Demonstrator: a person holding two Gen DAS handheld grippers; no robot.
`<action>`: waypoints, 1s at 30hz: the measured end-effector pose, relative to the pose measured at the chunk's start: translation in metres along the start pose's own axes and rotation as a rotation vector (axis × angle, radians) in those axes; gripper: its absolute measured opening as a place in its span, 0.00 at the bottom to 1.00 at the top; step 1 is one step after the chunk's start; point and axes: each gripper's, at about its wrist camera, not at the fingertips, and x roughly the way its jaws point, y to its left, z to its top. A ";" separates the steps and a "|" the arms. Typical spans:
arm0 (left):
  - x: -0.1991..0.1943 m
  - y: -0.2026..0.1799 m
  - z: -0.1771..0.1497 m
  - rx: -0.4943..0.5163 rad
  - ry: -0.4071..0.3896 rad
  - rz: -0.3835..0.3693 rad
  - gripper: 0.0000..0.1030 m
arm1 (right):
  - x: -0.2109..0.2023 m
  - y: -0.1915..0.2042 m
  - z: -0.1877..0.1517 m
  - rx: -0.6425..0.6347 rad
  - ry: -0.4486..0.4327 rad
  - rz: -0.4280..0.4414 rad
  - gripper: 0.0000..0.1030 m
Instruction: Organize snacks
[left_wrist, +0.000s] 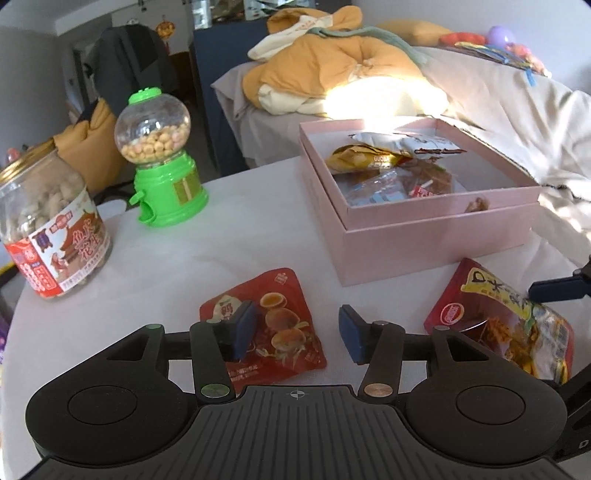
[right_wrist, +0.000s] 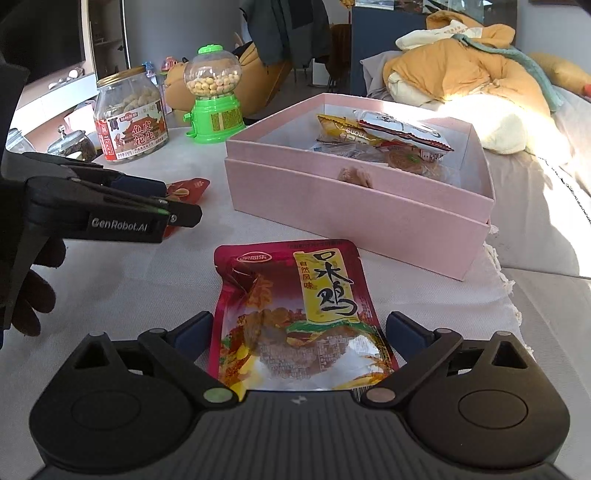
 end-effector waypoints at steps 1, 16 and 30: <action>0.000 0.003 0.001 -0.016 0.003 -0.010 0.53 | 0.000 0.001 0.000 0.000 0.000 0.000 0.96; 0.010 0.009 0.012 -0.010 0.125 0.106 0.75 | 0.000 -0.001 0.000 -0.002 0.001 0.003 0.97; 0.018 0.043 0.007 -0.187 0.104 0.065 0.76 | 0.000 0.000 0.000 -0.002 0.001 0.004 0.97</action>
